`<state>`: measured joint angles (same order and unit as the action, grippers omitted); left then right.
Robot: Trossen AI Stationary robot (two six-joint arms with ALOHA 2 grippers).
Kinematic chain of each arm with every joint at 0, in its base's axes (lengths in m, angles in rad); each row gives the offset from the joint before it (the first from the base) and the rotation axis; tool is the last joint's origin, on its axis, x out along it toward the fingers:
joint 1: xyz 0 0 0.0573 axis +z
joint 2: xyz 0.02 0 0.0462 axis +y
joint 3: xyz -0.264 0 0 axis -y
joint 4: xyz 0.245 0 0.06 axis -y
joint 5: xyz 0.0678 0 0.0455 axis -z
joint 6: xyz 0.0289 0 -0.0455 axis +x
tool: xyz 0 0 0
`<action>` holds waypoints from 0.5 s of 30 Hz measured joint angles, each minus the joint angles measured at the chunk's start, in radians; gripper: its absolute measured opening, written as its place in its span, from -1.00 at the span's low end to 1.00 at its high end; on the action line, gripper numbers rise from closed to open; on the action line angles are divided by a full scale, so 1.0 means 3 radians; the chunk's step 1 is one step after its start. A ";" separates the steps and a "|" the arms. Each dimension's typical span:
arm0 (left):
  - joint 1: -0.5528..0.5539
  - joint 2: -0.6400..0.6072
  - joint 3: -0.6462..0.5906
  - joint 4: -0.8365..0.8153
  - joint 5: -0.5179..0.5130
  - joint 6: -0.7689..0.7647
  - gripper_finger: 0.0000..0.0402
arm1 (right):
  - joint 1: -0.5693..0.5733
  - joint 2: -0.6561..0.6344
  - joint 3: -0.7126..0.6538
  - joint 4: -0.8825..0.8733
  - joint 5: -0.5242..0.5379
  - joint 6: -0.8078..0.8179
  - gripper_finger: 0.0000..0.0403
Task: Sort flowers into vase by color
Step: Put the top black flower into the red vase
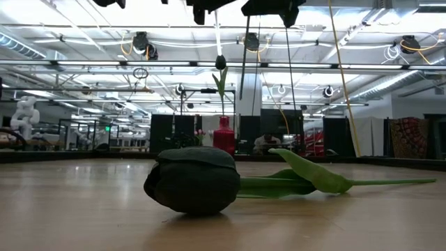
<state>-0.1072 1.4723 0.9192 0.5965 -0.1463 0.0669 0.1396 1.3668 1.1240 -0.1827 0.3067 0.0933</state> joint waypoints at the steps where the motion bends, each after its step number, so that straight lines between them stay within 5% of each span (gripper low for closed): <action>1: 0.0000 0.0001 -0.0001 -0.0008 0.0001 0.0001 -0.34 | -0.0006 0.0010 0.0000 0.0000 0.0000 0.0000 -0.99; 15: 0.0060 0.0154 -0.0002 0.0122 0.0050 -0.0024 -0.34 | -0.0011 0.0012 0.0000 0.0018 0.0003 -0.0005 -0.99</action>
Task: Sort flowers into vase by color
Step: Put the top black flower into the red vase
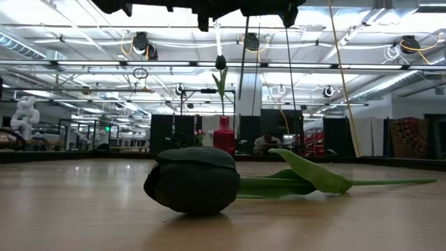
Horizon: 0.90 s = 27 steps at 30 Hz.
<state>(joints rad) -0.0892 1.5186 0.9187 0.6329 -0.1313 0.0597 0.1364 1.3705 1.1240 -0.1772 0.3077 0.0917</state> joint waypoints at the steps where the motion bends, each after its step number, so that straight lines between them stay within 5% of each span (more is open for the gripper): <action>1: 0.0006 0.0025 0.0000 0.0033 -0.0001 0.0000 -0.34 | 0.0000 0.0000 0.0000 -0.0015 -0.0001 -0.0001 -0.99; 12: 0.0050 0.0076 0.0000 0.0129 0.0003 0.0000 -0.37 | 0.0001 -0.0001 -0.0004 -0.0055 0.0001 0.0004 -0.99; 22: 0.0058 0.0074 0.0000 0.0135 0.0001 0.0003 -0.94 | 0.0004 -0.0003 -0.0004 -0.0067 -0.0007 -0.0004 -0.89; 27: 0.0083 0.0074 0.0000 0.0123 0.0002 0.0000 -0.94 | 0.0003 -0.0003 -0.0003 -0.0094 -0.0003 -0.0003 -0.76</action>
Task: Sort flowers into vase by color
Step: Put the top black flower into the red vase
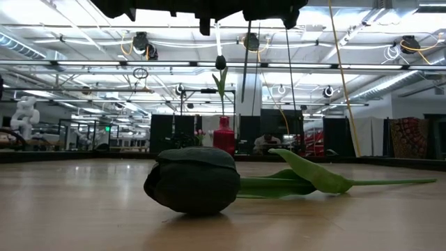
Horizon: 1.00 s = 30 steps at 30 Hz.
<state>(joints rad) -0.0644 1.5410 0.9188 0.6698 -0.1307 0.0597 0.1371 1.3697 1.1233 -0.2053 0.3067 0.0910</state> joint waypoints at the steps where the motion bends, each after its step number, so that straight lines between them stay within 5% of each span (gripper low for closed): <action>1: 0.0005 -0.0003 0.0000 -0.0001 0.0000 0.0000 -0.94 | 0.0000 0.0000 0.0002 -0.0011 0.0001 0.0001 -0.72; 13: 0.0043 -0.0346 -0.0003 -0.0289 -0.0051 0.0140 -0.94 | 0.0000 -0.0206 0.0005 -0.0488 0.0051 0.0063 -0.36; 19: 0.0105 -0.0450 -0.0155 0.0193 -0.0093 0.0892 -0.94 | -0.0001 -0.0454 0.0006 -0.0698 0.0127 0.0071 -0.33; 23: 0.0344 -0.0446 -0.0228 0.0443 0.0096 0.1378 -0.94 | -0.0001 -0.0581 0.0005 -0.0927 0.0129 0.0144 -0.34; 30: 0.0928 -0.0426 -0.0230 0.0291 0.0457 0.1339 -0.94 | -0.0001 -0.0662 0.0005 -0.1149 0.0119 0.0218 -0.34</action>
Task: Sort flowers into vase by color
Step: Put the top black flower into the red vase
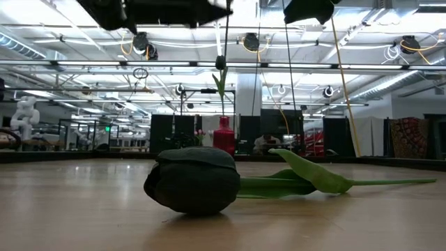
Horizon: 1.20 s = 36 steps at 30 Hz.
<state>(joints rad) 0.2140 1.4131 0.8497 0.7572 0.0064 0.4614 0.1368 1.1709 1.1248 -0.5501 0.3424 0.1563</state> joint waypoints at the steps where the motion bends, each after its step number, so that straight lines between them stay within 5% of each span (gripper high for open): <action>1: 0.0076 0.0019 0.0000 -0.0056 0.0015 -0.0001 -0.94 | 0.0000 0.0000 0.0000 0.0001 0.0000 -0.0003 -0.34; 13: 0.0478 0.0195 -0.0004 0.0013 0.0168 -0.0054 -0.94 | 0.0000 0.0004 -0.0001 0.0079 0.0086 -0.0033 -0.34; 21: 0.0634 0.0550 -0.0002 0.0709 0.0403 -0.0036 -0.94 | 0.0000 0.0004 -0.0001 0.0077 0.0083 -0.0033 -0.34; 36: 0.0898 0.0614 -0.0002 0.0664 0.0797 -0.0497 -0.94 | 0.0000 0.0004 -0.0001 0.0075 0.0074 -0.0046 -0.34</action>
<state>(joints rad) 0.4832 1.5974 0.8490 0.9565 0.2454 0.3125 0.1368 1.1721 1.1244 -0.5278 0.3645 0.1425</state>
